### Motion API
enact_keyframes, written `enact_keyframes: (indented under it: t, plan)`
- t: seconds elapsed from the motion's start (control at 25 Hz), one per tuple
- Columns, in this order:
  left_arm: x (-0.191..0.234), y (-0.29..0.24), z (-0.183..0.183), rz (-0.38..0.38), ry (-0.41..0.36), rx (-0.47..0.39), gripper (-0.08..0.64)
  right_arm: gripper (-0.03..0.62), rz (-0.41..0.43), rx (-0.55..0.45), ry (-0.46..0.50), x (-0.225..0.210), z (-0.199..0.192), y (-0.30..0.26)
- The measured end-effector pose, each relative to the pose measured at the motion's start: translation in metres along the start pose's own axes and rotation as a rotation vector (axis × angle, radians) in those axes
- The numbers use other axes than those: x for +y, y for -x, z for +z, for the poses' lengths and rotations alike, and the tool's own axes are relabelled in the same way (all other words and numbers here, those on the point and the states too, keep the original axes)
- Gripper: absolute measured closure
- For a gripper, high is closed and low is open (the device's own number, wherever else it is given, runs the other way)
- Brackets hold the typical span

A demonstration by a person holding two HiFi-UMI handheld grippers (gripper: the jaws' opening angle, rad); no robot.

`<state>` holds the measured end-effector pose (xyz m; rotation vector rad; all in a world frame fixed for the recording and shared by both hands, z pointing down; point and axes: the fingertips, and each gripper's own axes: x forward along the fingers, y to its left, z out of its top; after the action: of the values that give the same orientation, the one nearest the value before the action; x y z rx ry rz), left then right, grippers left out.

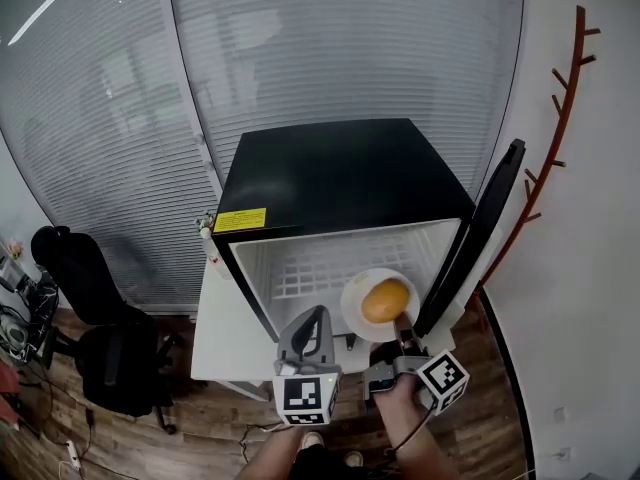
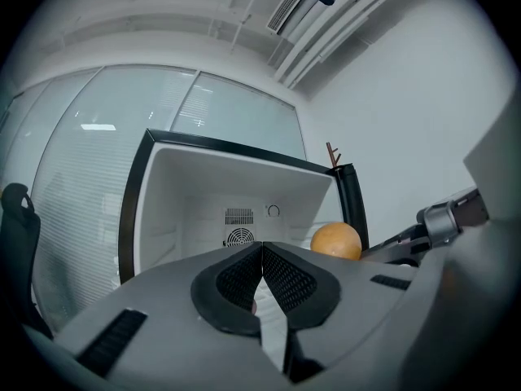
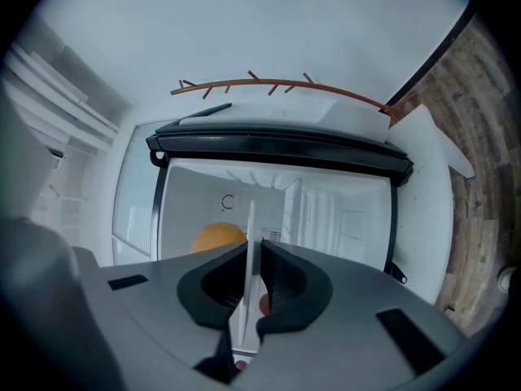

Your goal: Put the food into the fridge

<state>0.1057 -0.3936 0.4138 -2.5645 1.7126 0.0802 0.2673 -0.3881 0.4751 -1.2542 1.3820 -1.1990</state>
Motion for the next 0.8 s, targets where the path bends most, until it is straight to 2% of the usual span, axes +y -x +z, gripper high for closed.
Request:
enact_keyframes:
  t: [0.32, 0.8]
  plan:
    - [0.019, -0.023, -0.006, -0.020, -0.002, -0.006, 0.534, 0.551, -0.010, -0.015, 0.012, -0.002, -0.004, -0.045]
    - [0.045, -0.018, -0.013, -0.007, 0.003, 0.005, 0.534, 0.551, -0.050, 0.006, 0.060, -0.012, -0.029, -0.112]
